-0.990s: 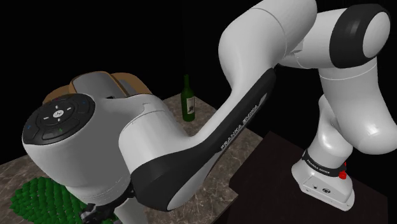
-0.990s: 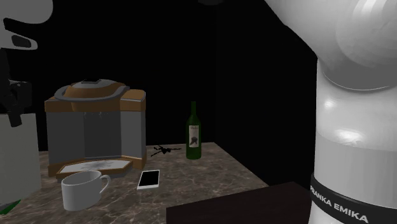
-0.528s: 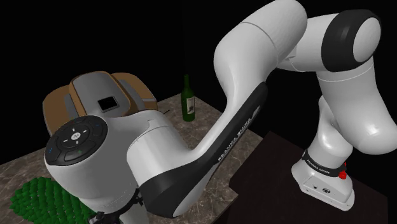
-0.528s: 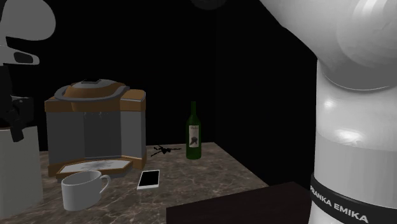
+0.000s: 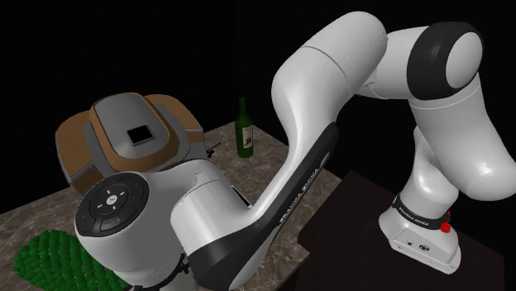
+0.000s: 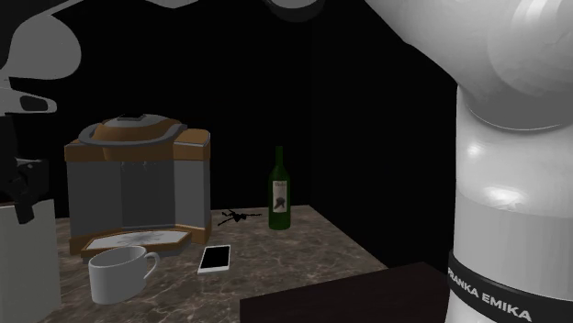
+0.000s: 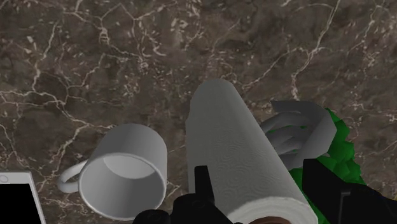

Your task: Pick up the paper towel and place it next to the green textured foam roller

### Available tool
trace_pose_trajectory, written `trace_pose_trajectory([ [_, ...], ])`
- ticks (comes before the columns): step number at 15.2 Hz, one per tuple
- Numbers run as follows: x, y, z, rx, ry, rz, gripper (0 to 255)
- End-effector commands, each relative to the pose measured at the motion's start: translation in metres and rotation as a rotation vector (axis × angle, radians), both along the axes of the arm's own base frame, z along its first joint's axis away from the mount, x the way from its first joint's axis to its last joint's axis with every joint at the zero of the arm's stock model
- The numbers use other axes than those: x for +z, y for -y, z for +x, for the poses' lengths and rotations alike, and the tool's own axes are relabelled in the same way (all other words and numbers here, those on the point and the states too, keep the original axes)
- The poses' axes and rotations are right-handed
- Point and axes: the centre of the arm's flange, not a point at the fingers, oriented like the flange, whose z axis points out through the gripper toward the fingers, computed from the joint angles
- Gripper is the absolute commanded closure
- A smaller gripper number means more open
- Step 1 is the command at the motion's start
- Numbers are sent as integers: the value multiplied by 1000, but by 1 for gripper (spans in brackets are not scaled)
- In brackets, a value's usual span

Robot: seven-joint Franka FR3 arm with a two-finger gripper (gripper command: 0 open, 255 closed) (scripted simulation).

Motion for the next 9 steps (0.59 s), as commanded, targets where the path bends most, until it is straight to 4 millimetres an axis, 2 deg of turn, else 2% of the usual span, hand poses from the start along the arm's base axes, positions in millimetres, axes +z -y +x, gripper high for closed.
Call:
trace_pose_trajectory([
  [1, -1, 0, 0, 0, 0, 0, 255],
  [4, -1, 0, 0, 0, 0, 0, 255],
  [5, -1, 0, 0, 0, 0, 0, 0],
  [9, -1, 0, 0, 0, 0, 0, 0],
])
